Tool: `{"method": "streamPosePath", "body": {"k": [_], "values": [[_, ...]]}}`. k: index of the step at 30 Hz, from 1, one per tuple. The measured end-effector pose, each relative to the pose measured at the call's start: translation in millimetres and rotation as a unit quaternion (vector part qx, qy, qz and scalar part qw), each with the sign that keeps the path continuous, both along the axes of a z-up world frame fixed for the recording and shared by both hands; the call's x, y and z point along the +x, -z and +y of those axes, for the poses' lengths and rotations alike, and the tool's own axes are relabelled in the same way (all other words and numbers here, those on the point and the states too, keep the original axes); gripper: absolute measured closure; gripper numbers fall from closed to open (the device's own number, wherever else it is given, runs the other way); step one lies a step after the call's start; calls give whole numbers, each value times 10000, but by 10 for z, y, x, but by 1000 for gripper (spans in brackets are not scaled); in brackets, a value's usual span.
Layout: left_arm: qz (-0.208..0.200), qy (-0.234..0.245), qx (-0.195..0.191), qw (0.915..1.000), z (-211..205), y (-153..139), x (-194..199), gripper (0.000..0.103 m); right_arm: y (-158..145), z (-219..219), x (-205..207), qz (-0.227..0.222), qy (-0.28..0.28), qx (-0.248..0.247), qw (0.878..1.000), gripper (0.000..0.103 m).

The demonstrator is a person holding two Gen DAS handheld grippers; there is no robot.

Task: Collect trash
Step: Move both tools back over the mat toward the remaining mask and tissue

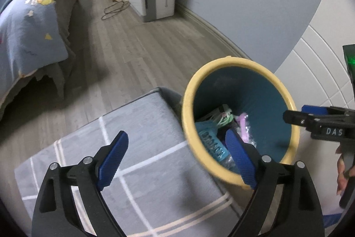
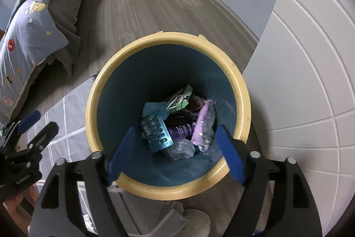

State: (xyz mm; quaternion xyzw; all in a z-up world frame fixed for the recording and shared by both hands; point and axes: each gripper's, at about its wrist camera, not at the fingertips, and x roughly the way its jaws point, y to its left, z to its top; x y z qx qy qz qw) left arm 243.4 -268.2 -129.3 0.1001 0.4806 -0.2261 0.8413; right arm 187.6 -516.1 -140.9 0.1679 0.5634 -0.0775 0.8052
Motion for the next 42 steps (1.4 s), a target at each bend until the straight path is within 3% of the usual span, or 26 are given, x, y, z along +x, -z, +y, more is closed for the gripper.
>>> {"method": "streamPosePath", "body": {"k": [11,14,20,25,29,34,42], "values": [[-223,-646,-73,9976,915,-386,-476,11,-479,485,-287,-392,-202,-166,9989,6],[-419,-716,131,9965,1150,-491,-669,10,-604,727,-375,-533,-350,-203,9978,6],[-432,-933,17,9947,1667,-625,-1036,10,-691,1285,-536,-565,-888,-456,9934,6],[-335,-1075,-66,9936,1997,-641,-1270,9,-687,1648,-661,-596,-1248,-573,9887,6],[-333,-1249,-177,9914,2233,-624,-1383,9,-660,1852,-770,-635,-1211,-375,9899,6],[-289,-1618,5,9864,2593,-534,-1512,9,-595,2130,-932,-686,-1117,-30,9914,6],[-200,-1833,92,9828,3029,-447,-1808,9,-280,2807,-1127,-198,-1575,220,9871,6]]}}
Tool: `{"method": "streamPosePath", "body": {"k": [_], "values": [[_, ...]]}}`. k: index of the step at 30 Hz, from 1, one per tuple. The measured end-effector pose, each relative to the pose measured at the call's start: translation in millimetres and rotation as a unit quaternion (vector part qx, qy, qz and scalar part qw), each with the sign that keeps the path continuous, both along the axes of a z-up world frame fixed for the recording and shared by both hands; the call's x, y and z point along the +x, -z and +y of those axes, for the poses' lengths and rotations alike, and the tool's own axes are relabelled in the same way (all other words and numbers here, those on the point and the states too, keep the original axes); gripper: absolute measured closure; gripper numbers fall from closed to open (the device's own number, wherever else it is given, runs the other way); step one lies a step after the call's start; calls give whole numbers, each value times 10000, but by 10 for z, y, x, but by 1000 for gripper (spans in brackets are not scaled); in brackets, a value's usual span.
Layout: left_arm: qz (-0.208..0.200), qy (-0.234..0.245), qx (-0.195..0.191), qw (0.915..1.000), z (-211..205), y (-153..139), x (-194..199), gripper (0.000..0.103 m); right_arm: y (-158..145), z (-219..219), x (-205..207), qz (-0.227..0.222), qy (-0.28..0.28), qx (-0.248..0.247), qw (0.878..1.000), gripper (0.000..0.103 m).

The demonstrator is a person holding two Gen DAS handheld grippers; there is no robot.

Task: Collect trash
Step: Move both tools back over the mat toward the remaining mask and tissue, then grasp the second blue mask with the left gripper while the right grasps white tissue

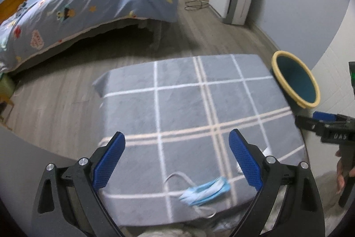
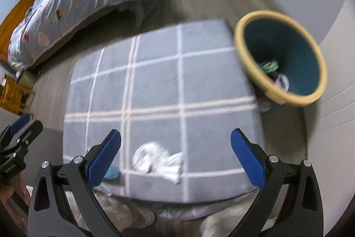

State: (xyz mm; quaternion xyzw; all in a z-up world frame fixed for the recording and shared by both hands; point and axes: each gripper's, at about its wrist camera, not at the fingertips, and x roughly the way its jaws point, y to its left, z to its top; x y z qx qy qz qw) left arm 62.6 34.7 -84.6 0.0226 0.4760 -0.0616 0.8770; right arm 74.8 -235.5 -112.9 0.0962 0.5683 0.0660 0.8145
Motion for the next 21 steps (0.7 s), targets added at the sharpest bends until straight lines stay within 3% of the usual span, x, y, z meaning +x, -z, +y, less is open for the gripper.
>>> {"method": "streamPosePath", "body": {"k": [6,12,19,21], "values": [[237,-85,37,9997,241,108,-104,9,338,312,-99,463,-228,-86,9986,6],[427,-313,-130,9985,326,168,-62,9,717,387,-81,926,-400,-289,9945,25],[501,1,-97,9987,109,222,-56,9,1027,372,14,1291,-432,-263,9903,51],[603,153,-9,9981,32,283,-43,9,1063,398,32,1229,-494,-330,9906,54]]}}
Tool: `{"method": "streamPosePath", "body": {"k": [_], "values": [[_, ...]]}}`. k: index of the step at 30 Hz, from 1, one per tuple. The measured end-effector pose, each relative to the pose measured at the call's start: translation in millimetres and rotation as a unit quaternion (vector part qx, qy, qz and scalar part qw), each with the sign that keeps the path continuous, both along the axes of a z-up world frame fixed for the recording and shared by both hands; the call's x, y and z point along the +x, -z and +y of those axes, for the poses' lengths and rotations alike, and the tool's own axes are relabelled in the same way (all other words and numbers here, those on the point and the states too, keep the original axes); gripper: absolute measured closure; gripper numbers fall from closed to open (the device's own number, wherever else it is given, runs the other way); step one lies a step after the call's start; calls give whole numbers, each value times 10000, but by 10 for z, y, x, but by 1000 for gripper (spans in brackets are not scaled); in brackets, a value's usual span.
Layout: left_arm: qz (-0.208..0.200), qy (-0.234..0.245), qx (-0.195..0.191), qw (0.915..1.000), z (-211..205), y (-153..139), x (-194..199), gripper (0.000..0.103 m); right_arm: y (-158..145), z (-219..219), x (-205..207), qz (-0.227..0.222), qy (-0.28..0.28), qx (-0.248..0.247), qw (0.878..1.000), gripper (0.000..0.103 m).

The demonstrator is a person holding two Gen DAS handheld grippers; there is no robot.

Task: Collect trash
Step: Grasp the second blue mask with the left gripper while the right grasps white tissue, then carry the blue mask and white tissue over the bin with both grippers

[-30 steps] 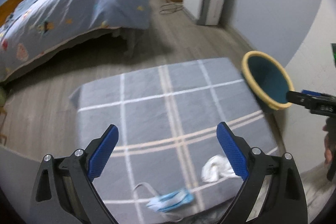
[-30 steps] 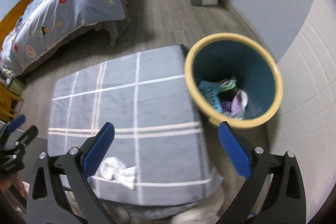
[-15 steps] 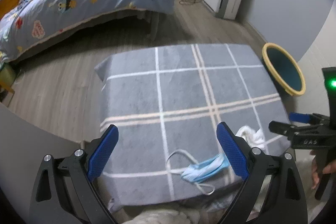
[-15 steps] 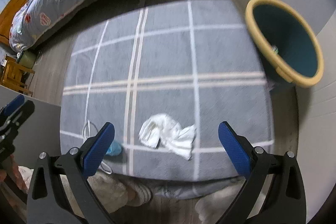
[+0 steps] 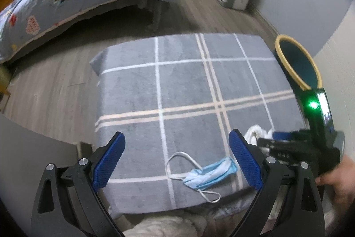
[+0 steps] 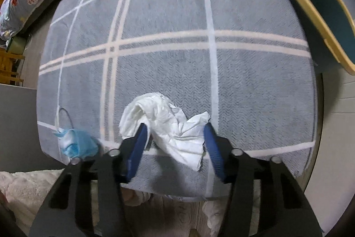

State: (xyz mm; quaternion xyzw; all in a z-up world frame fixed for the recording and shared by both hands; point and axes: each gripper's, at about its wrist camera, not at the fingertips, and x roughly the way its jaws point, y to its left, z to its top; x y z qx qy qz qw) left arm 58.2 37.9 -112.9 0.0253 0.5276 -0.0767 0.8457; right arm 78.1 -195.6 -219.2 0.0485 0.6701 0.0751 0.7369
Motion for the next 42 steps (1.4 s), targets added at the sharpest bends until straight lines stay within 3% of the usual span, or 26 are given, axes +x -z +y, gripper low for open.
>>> {"method": "streamPosePath", "body": {"k": [2,5,12,17,20,22,24,27,35,42], "values": [[89,91,22,9999,-50,42,8,9,-19,-12,48,-29,-27,39,10000,81],[264,343,14,9991,-154,129,17,9,-52,-124,75,-64,236,149,9996,94],[853,1235,388,9879,-549,512,-72,11,-246,-477,53,-382,994,227,9941,94],[1346,1646,771,9741,-758,835,-109,23,-302,-513,71,-410,1005,304,9936,94],[1525,1803,962,9669,-839,962,-134,40,-342,-556,51,-456,1011,345,9932,94],[1609,1861,1037,9637,-870,1024,-144,61,-365,-620,34,-480,1030,386,9928,94],[1647,1841,999,9638,-871,1035,-133,74,-387,-586,44,-516,1033,401,9925,94],[1509,1792,905,9680,-862,969,-106,88,-433,-581,36,-581,1017,421,9922,94],[456,1233,778,9883,-777,485,77,91,-674,-513,105,-872,820,429,9919,94],[-96,1014,655,9926,-764,26,287,91,-1143,-561,275,-1366,501,417,9885,94]]}}
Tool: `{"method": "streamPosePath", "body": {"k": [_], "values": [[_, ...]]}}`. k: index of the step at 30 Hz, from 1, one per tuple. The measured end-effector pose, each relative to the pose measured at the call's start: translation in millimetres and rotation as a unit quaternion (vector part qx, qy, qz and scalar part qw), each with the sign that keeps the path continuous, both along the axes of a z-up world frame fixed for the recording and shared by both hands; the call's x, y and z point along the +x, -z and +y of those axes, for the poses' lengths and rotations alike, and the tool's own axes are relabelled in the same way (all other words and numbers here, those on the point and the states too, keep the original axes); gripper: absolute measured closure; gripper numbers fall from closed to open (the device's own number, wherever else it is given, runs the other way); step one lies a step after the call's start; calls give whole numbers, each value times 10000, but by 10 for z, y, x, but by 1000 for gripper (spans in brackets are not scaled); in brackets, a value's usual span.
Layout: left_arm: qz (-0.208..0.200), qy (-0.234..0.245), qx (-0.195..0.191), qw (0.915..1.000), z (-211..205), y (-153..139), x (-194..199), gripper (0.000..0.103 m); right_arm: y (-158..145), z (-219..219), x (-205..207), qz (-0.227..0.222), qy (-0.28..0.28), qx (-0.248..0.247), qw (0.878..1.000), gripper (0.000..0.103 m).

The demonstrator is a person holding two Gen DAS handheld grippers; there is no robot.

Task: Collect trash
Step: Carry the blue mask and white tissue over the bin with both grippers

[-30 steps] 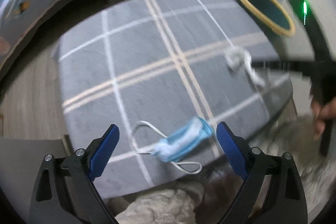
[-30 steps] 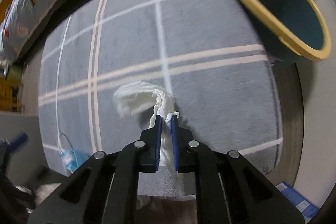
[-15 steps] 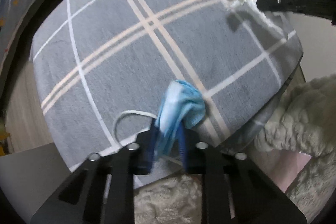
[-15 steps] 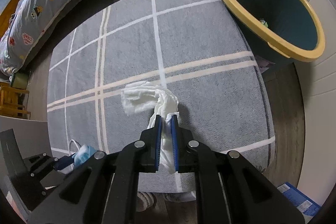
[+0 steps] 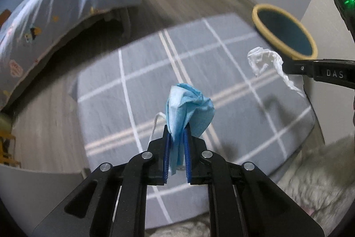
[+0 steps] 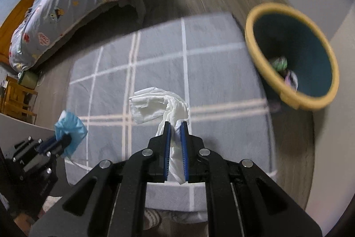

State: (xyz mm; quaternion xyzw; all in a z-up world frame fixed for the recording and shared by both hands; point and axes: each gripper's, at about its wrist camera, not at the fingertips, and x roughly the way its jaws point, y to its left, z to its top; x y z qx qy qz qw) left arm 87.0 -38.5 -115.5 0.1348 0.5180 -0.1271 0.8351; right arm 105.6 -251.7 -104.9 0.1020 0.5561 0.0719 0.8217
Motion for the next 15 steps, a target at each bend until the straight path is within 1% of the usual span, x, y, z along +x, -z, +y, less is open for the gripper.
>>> {"method": "streamPosePath", "body": {"k": [4,8,13,15], "values": [[-215,-32,-147,9997,-3,-255,164,91,-268,-140,113,-278,-132,3,9995,94],[-462,28,-231,9987,-83,-436,335,91,-425,-347,239,-459,-35,177,9988,94],[-650,229,-275,9972,-311,-549,577,91,-486,-666,407,-550,188,103,9983,94],[-703,292,-332,9965,-399,-570,673,91,-483,-854,472,-561,355,132,9977,94]]}}
